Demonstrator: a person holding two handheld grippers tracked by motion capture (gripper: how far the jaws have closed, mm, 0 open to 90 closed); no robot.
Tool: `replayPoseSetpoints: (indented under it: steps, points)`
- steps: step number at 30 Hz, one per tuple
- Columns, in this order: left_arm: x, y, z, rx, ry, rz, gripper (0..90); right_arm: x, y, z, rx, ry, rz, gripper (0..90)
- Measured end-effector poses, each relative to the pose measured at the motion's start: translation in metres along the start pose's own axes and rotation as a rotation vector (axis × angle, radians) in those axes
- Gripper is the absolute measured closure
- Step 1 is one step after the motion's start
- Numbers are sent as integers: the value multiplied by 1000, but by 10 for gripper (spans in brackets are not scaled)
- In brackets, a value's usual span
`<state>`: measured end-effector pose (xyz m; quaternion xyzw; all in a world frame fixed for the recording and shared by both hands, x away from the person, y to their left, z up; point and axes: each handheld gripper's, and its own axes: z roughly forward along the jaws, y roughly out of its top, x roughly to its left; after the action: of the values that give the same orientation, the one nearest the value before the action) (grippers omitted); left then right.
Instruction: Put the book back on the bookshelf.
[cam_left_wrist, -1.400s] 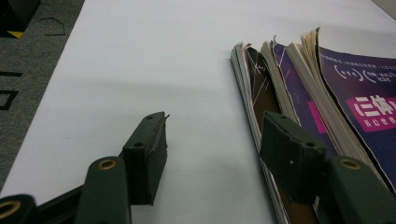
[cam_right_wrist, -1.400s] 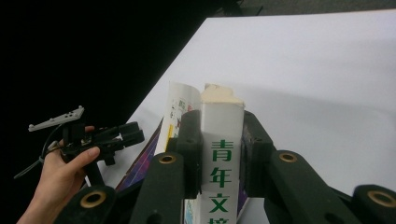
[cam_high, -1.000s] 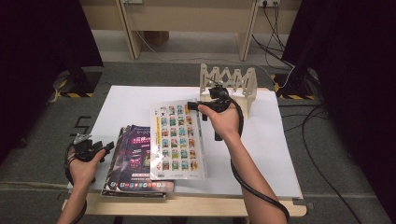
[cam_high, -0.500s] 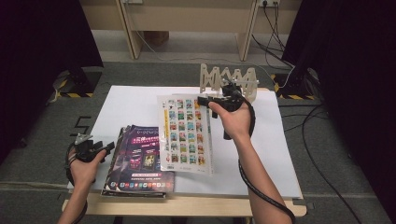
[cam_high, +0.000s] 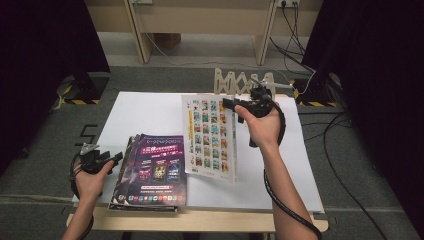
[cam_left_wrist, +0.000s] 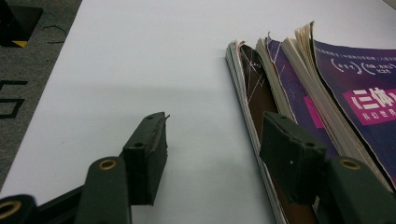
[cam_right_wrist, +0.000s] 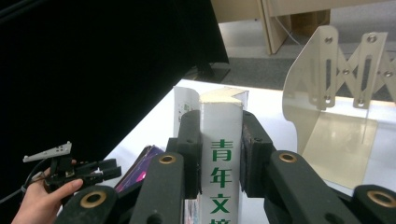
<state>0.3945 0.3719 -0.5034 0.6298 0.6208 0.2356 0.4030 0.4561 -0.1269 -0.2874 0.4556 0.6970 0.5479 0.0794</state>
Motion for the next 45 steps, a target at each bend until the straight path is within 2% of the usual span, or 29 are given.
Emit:
replayPoseSetpoints:
  steps: [11, 15, 17, 28, 42, 45]
  points:
    - [0, 0, 0, -2, 2, 2, 408, -3, 5, -15, -57, -24, -3, 746]
    - [0, 0, 0, -6, 2, -1, 408, -5, 7, -19, -67, -35, -7, 746]
    - [0, 0, 0, -9, 2, -2, 408, -5, 7, -20, -68, -37, 7, 746]
    - [-2, -1, -1, -15, 11, 9, 409, -8, 11, -30, -83, -74, -12, 746]
    - [-2, -1, -1, -16, 17, 8, 408, -17, 14, -48, -128, -127, -11, 746]
    - [-1, -1, -1, -14, 16, 5, 408, -19, 16, -51, -141, -140, -25, 746]
